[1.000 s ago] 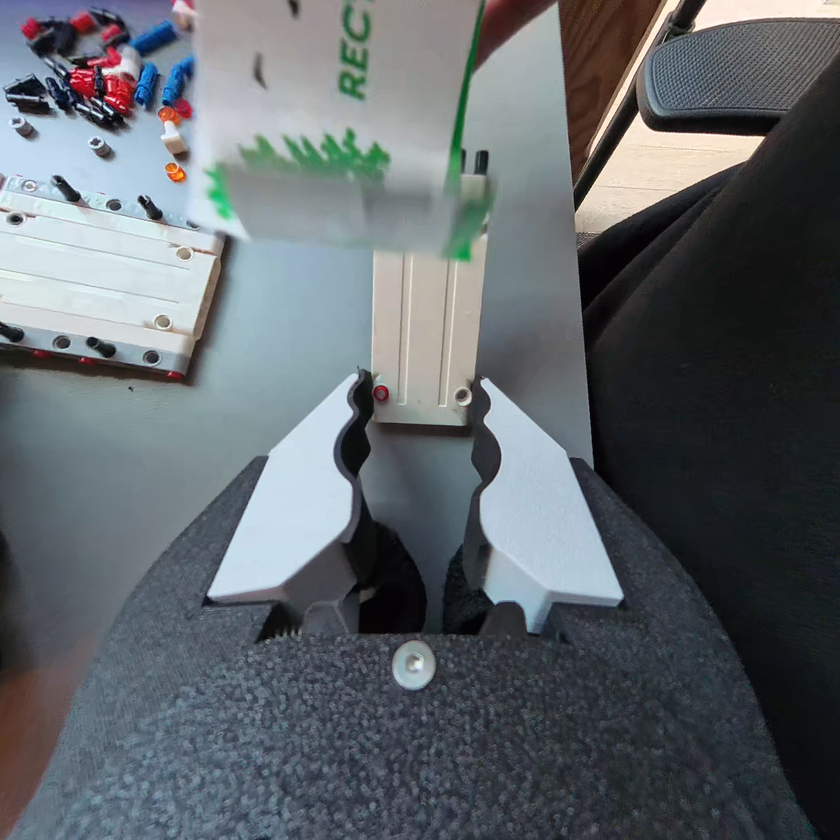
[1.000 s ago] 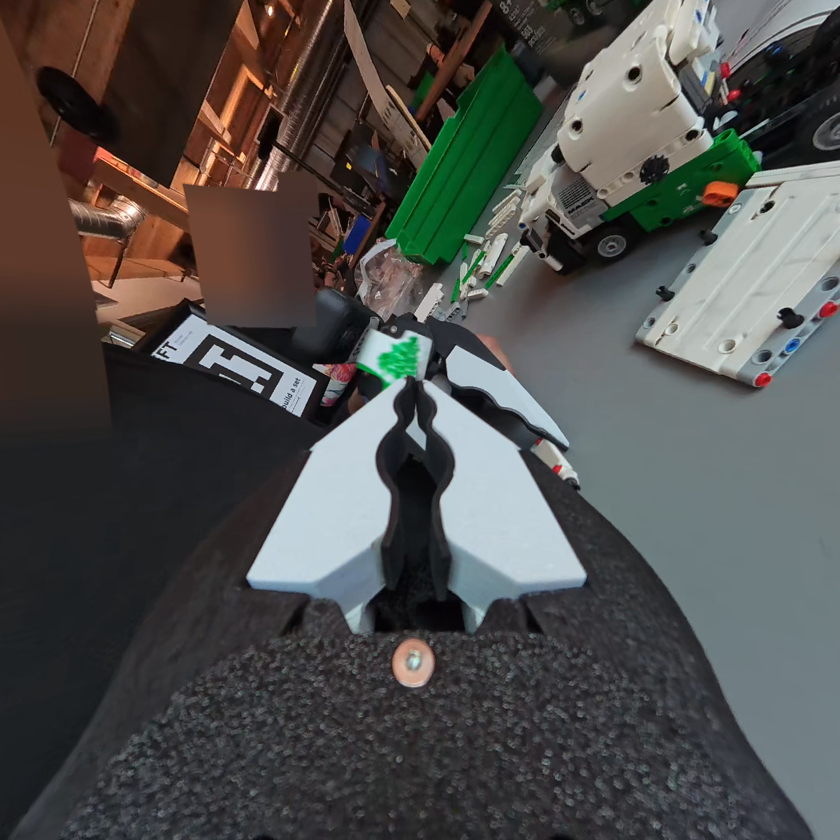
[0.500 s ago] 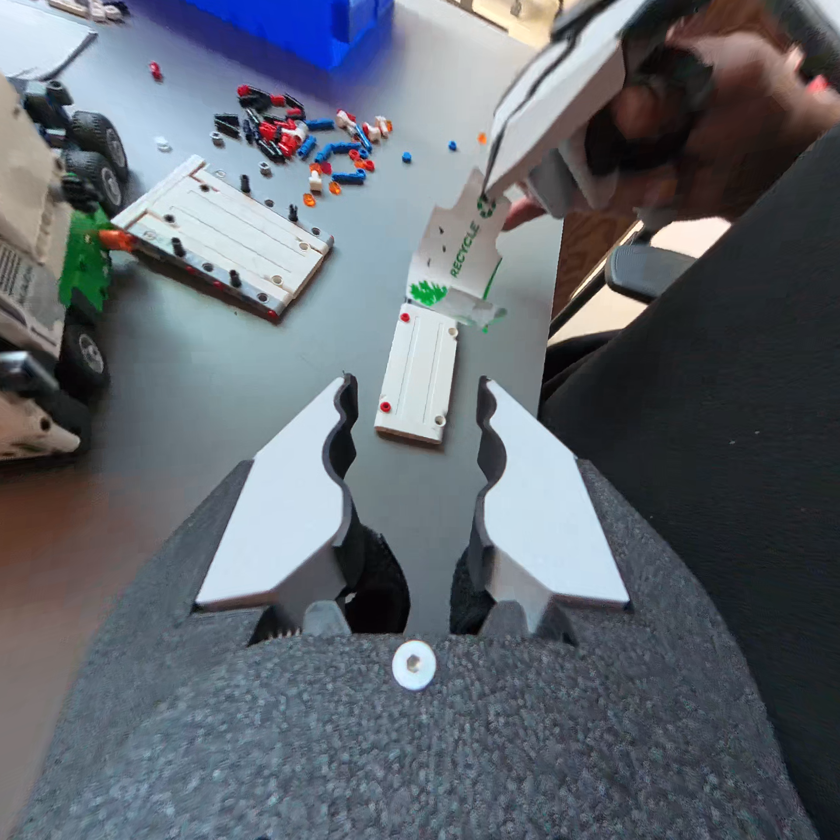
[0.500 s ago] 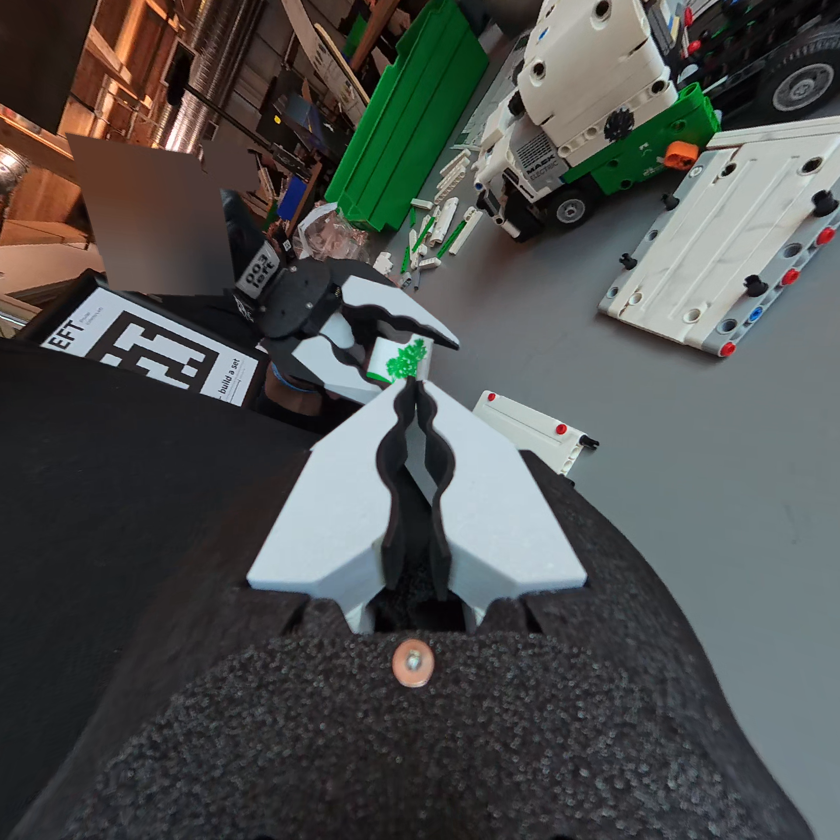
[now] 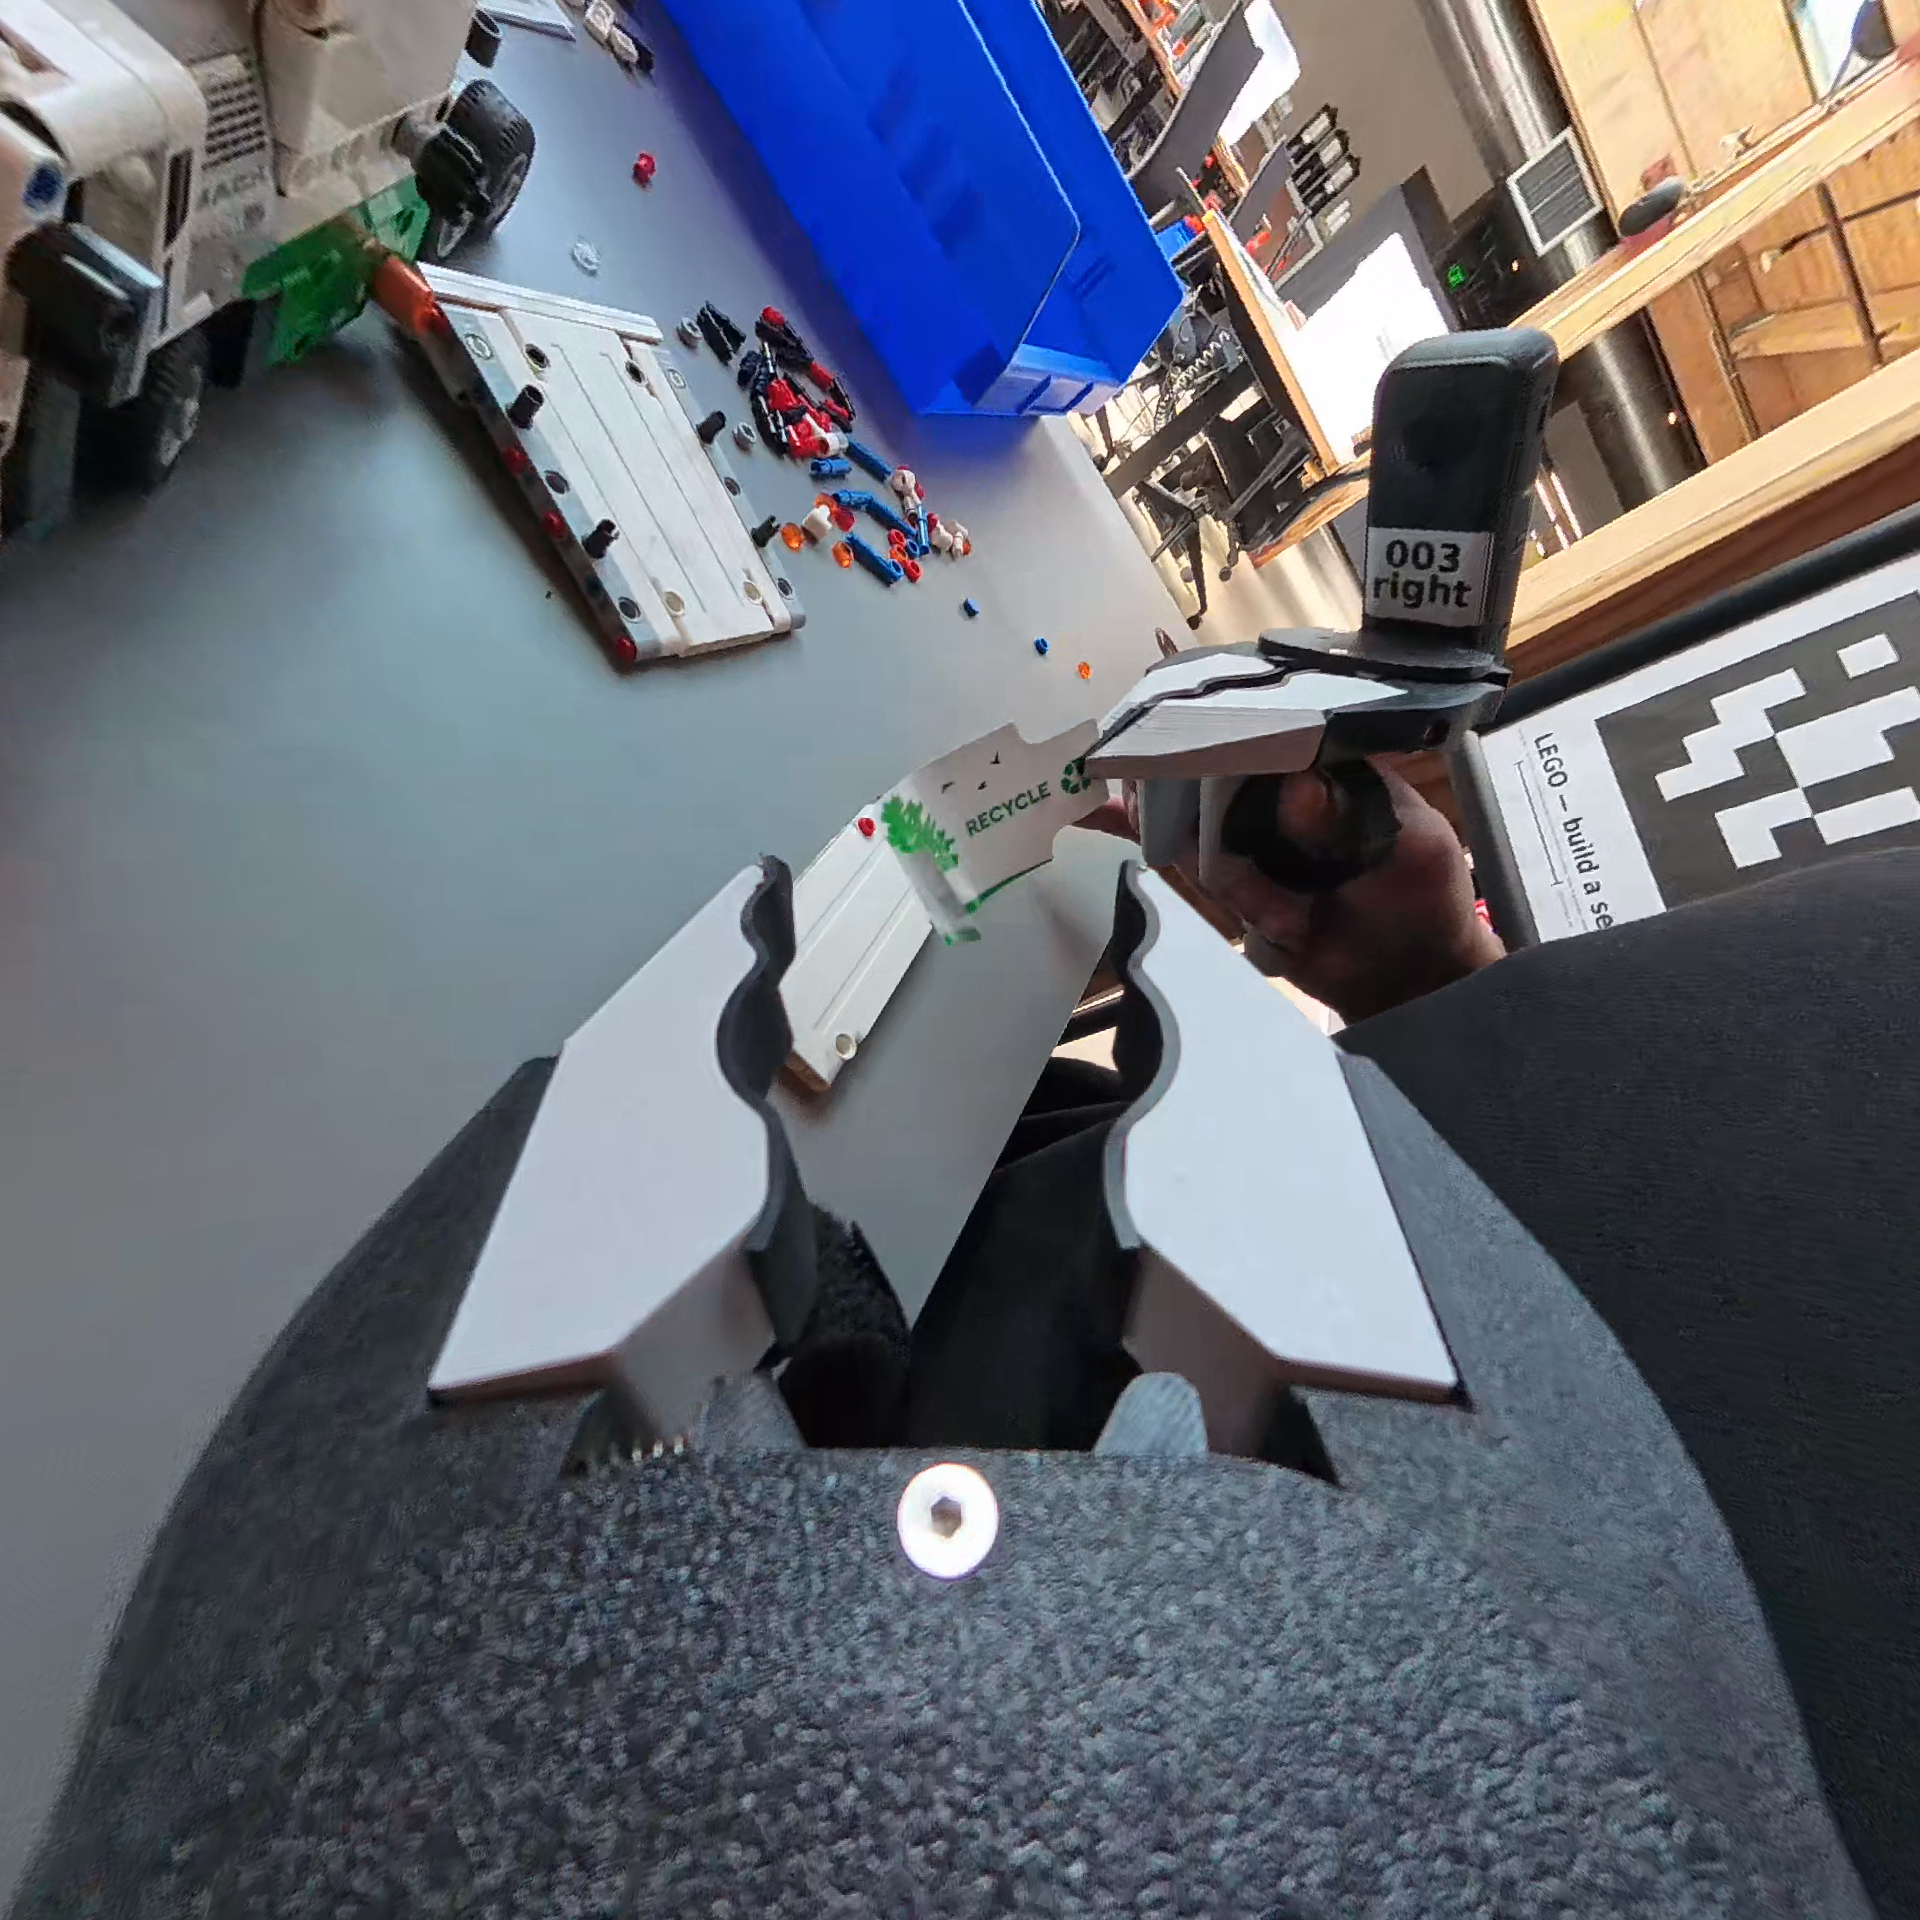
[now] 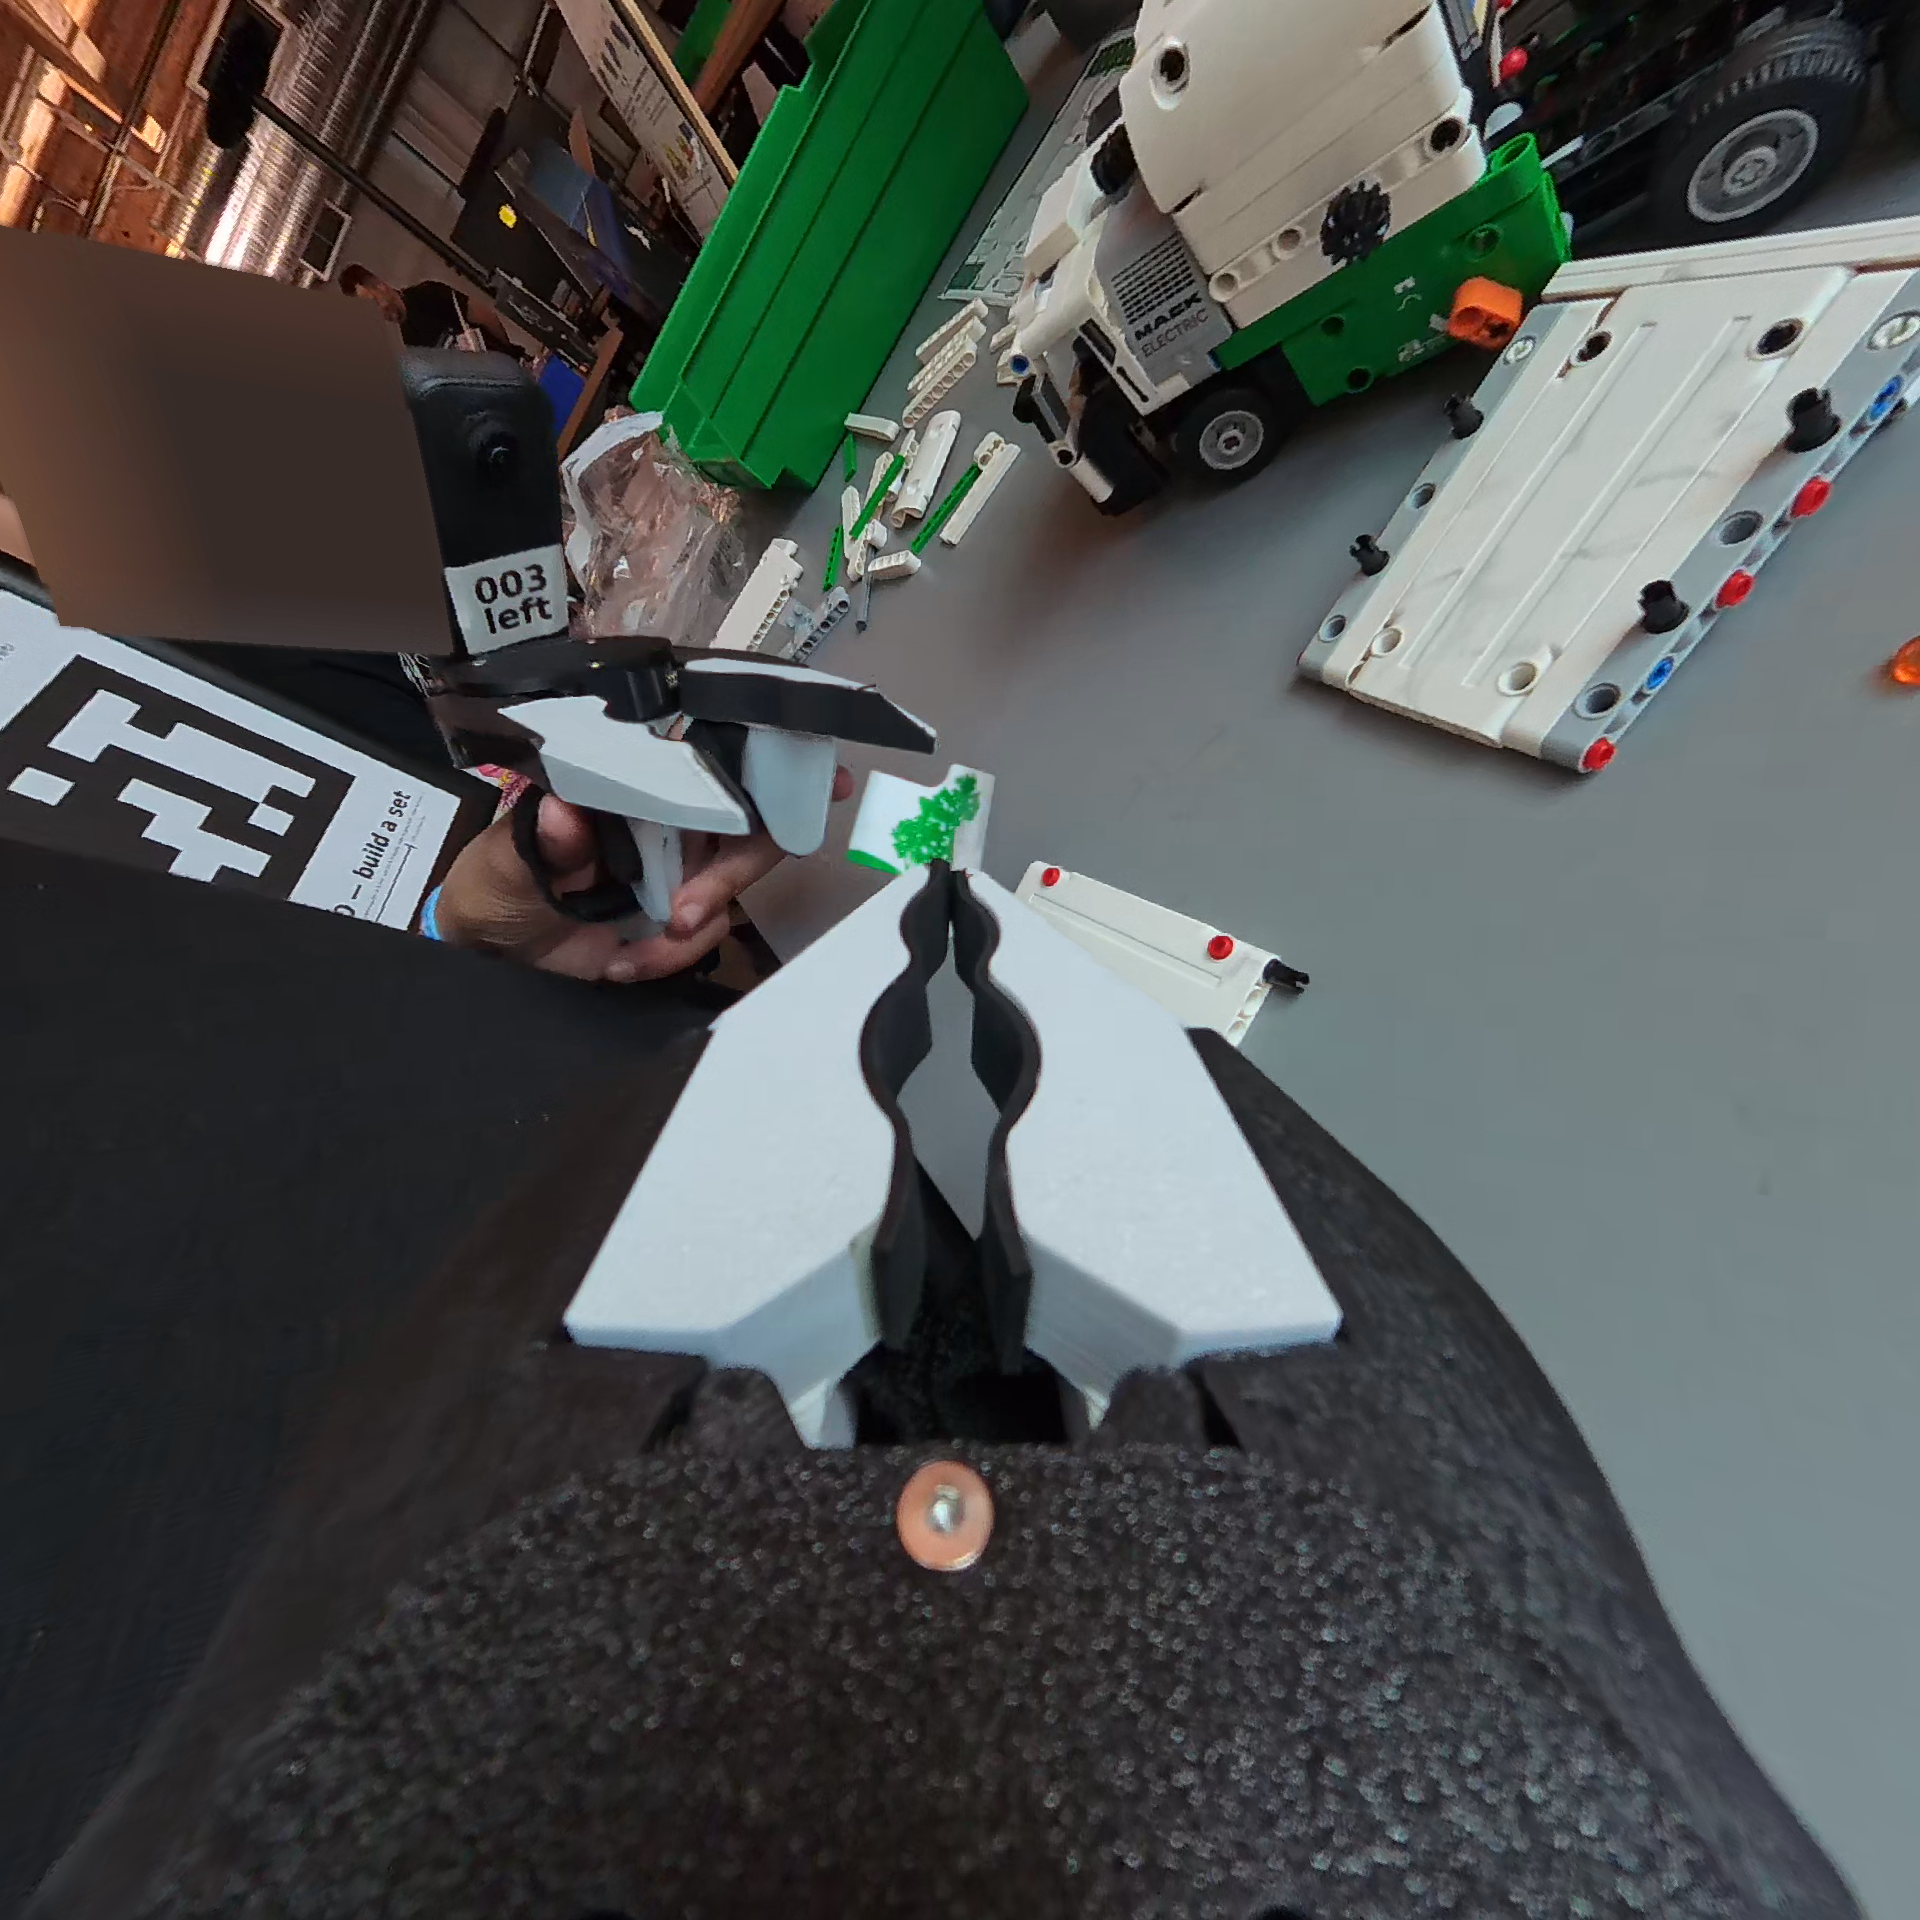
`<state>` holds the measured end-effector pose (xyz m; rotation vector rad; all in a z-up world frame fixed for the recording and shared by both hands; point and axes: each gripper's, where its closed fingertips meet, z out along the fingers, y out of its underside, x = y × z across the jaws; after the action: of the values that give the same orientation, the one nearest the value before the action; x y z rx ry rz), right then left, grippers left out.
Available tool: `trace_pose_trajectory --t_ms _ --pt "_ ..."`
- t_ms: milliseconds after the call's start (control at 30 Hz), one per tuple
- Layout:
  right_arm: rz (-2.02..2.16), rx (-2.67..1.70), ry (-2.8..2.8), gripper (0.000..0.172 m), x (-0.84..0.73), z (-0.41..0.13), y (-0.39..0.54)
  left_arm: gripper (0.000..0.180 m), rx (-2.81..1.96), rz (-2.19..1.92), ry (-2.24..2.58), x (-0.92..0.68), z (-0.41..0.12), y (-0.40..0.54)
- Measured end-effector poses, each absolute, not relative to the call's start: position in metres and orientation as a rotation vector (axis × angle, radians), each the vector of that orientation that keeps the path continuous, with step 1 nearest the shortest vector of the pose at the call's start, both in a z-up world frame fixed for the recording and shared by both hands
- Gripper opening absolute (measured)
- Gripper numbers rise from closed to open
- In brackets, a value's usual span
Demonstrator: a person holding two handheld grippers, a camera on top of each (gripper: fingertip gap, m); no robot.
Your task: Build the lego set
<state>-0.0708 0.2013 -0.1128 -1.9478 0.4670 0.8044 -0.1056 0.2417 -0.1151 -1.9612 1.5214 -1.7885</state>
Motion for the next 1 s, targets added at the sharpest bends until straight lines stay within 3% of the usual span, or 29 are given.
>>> trace_pose_trajectory --t_ms 1000 --pt "0.885 -1.88 0.44 0.0 -0.075 -0.104 0.199 0.004 -1.954 -1.632 1.571 -0.109 -0.121 0.231"
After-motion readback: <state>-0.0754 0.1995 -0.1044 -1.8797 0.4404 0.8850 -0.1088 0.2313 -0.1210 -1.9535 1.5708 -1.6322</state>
